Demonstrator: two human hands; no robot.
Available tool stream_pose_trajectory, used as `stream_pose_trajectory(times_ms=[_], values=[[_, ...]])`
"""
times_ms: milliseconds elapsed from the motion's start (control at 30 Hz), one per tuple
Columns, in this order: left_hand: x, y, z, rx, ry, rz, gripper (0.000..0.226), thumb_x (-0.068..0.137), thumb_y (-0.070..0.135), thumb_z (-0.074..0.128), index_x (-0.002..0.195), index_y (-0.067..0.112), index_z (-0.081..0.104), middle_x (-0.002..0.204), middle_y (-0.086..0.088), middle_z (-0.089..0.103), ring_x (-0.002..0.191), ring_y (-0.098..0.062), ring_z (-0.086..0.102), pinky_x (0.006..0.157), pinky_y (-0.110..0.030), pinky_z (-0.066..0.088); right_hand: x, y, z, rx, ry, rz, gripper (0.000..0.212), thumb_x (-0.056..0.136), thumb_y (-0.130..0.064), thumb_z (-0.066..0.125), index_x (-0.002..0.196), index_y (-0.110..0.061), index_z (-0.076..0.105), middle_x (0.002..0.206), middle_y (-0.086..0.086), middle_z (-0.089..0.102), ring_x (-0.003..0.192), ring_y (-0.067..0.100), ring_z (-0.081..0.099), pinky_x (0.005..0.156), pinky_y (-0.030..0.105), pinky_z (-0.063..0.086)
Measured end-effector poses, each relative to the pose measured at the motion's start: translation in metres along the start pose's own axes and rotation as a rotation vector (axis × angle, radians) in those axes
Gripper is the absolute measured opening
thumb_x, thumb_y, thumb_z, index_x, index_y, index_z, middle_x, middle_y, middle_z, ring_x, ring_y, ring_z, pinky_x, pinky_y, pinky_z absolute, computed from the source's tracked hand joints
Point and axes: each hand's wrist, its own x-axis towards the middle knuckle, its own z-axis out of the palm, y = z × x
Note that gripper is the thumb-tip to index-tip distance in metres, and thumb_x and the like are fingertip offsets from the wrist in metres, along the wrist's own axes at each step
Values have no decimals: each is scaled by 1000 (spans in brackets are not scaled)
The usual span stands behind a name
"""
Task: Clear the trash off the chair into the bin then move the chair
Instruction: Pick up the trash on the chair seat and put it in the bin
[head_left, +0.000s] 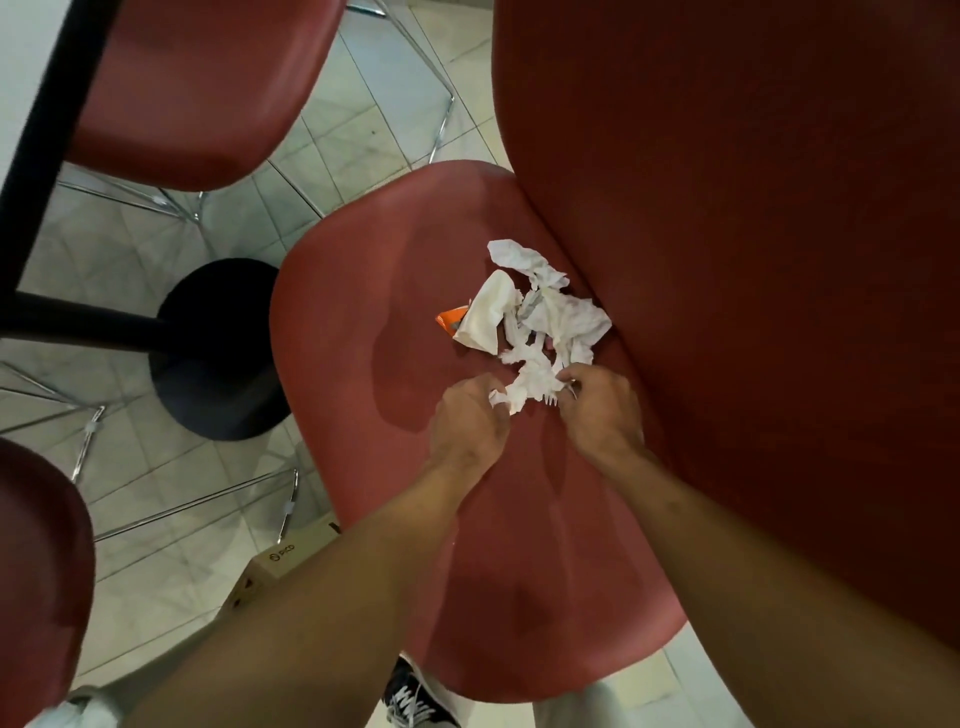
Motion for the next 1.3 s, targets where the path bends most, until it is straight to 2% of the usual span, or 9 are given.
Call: stream_pose_trajectory(times_ms=[100,333,500,600,767,867,1000,1133,1300], values=[[-19,3,-20,-1,20,-46,21,87,22,58,106,25,66,99,-1,69,94,-26,64,79,-38,52,-19,-11,-14,18,0,-7,26,88,-16,59,110,-23,69,105,5,71,97,26,65,83,36,54],[-87,-16,-75,-24,115,-111,25,87,28,58,110,30,66,107,-5,68,101,-33,62,82,-37,48,-94,-53,-29,41,25,-98,27,87,-16,58,110,-22,70,101,4,72,95,25,65,81,31,50],[-138,-53,-111,-96,222,-110,20,87,28,61,106,30,67,103,-4,69,97,-29,62,77,-32,46,-151,-89,-24,95,3,-161,25,89,-13,60,111,-18,70,89,-2,69,81,12,59,73,22,40],[-175,-87,-129,-157,254,-119,19,87,25,60,105,30,66,100,-2,68,93,-25,61,73,-26,41,-190,-114,-11,88,0,-201,23,88,-14,61,110,-18,70,80,-8,61,75,10,56,71,22,42],[-242,-155,-156,-221,310,-179,14,87,25,60,100,27,66,97,-1,69,83,-20,60,69,-27,45,-257,-158,27,78,-30,-257,23,88,-15,63,108,-21,71,89,-3,71,78,12,63,77,25,51],[-279,-194,-167,-286,363,-241,13,86,23,61,97,26,67,95,0,69,82,-20,62,68,-30,51,-290,-180,55,77,-42,-298,19,87,-16,64,104,-21,72,84,-4,70,73,11,62,70,23,50],[-330,-258,-178,-384,409,-333,13,87,23,60,97,26,66,97,1,68,83,-16,59,69,-26,44,-337,-210,101,48,-95,-370,19,87,-18,64,104,-20,73,80,-5,67,70,11,59,65,19,40],[-371,-318,-181,-488,519,-446,12,87,20,60,95,26,67,99,0,69,88,-18,60,74,-24,43,-376,-231,147,-5,-181,-436,18,89,-19,62,104,-21,72,69,-11,60,59,0,51,52,8,33],[-412,-377,-175,-551,686,-568,15,86,22,62,98,20,70,99,0,70,89,-18,61,77,-24,43,-414,-244,203,-29,-307,-508,16,89,-13,63,103,-14,70,64,-16,50,59,1,48,59,15,36]])
